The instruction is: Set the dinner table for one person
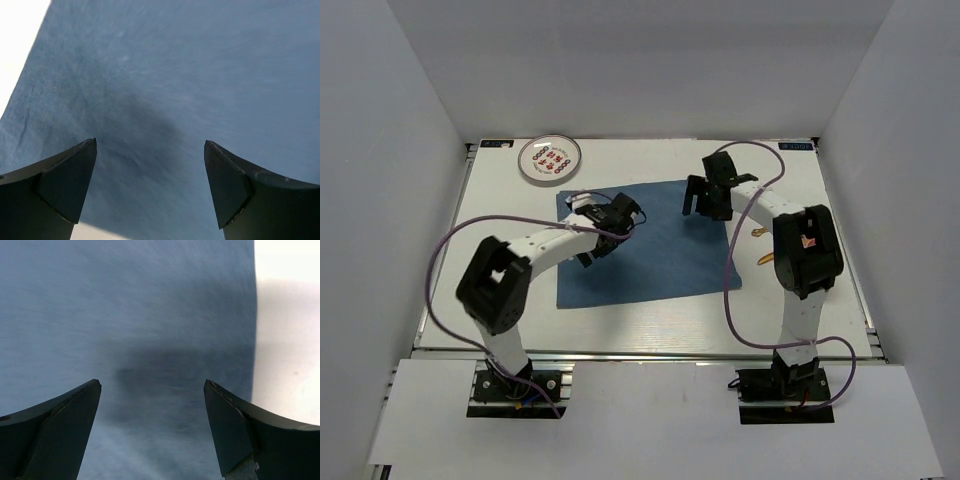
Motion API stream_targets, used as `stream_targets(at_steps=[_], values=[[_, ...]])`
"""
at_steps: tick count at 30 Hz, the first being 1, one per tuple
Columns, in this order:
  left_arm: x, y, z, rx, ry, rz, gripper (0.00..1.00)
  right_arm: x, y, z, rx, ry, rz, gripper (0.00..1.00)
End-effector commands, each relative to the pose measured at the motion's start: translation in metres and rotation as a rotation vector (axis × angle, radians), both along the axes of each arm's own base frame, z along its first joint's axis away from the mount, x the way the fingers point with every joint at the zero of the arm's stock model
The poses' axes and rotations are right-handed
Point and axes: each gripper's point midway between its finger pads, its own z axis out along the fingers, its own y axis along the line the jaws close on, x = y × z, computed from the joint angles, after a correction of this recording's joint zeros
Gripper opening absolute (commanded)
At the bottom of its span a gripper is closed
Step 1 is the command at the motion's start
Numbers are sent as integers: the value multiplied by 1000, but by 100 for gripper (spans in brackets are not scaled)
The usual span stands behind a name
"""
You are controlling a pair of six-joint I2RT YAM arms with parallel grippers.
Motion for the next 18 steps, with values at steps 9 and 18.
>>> stream_targets(at_steps=[9, 18], values=[[-8, 9, -54, 120, 177, -29, 98, -24, -48, -46, -160, 127, -112, 89], [7, 1, -39, 99, 154, -49, 98, -8, -52, -34, -30, 96, -139, 89]])
